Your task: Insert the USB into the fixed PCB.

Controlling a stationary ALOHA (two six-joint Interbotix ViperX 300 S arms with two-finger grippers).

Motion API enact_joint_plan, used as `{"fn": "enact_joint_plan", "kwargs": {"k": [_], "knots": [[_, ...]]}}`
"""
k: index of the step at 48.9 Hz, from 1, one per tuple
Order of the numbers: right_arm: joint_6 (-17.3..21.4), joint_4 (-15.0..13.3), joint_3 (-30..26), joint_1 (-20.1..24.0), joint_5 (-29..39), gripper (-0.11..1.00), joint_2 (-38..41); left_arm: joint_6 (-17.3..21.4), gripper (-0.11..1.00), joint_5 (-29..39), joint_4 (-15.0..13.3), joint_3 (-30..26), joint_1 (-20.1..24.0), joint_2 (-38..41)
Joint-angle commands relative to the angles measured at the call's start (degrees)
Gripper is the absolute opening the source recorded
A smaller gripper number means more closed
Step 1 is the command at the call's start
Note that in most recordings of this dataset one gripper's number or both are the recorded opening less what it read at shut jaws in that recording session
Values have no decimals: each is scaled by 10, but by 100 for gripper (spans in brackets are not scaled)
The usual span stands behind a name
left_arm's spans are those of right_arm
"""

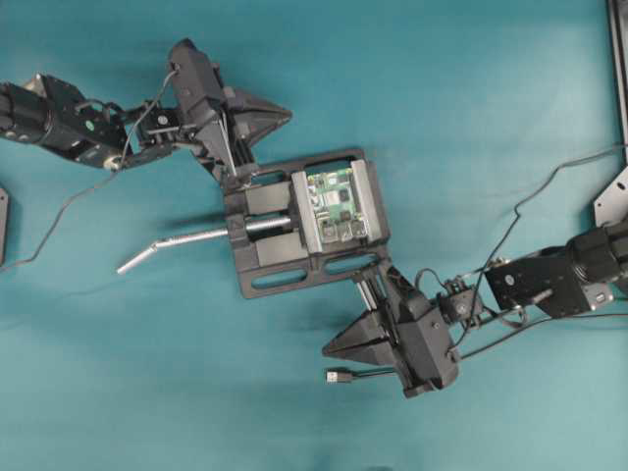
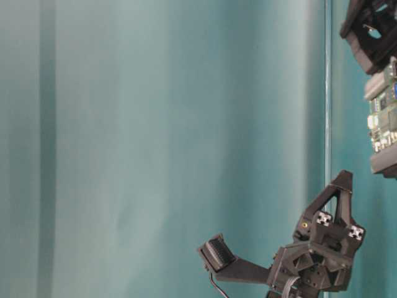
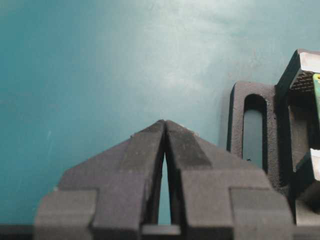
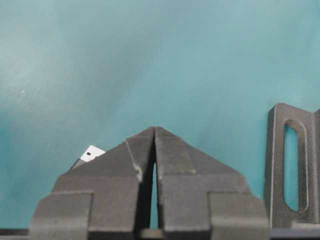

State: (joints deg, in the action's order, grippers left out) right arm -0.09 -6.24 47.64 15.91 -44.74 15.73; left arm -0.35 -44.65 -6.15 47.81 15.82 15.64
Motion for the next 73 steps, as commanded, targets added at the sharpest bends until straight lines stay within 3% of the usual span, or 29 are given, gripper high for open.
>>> {"fn": "enact_joint_plan", "kwargs": {"k": [1,4,14,21,27,35,41,45,52,56,61,65,73], "knots": [[4,4,-8,6,-7,0,-9,5,-1,14,20,-15,-3,-60],[6,20,-7,8,-12,4,-11,7,4,35,20,-16,-3,-89],[4,98,-3,36,-41,1,-28,3,0,131,21,2,-4,-164],[-15,192,-1,76,-45,1,-33,-1,0,164,20,32,-15,-199],[-47,290,-7,112,-53,1,-33,-5,0,171,20,59,-24,-229],[-123,439,-15,163,-89,1,-30,-8,0,173,20,90,-32,-273],[-175,509,-14,183,-96,1,-29,-8,0,178,20,104,-40,-302],[-190,524,-13,189,-96,2,-27,-9,0,194,20,111,-41,-319],[-190,524,-9,194,-91,11,-24,-18,2,244,20,122,-43,-348],[-191,522,-7,201,-91,22,-18,-20,11,262,20,134,-43,-367],[-190,523,-5,211,-91,46,-12,-18,24,277,20,157,-43,-400],[-190,523,-6,214,-91,60,-9,-18,28,282,20,185,-43,-435],[-189,524,-6,216,-91,62,5,-15,28,282,21,254,-43,-530]]}}
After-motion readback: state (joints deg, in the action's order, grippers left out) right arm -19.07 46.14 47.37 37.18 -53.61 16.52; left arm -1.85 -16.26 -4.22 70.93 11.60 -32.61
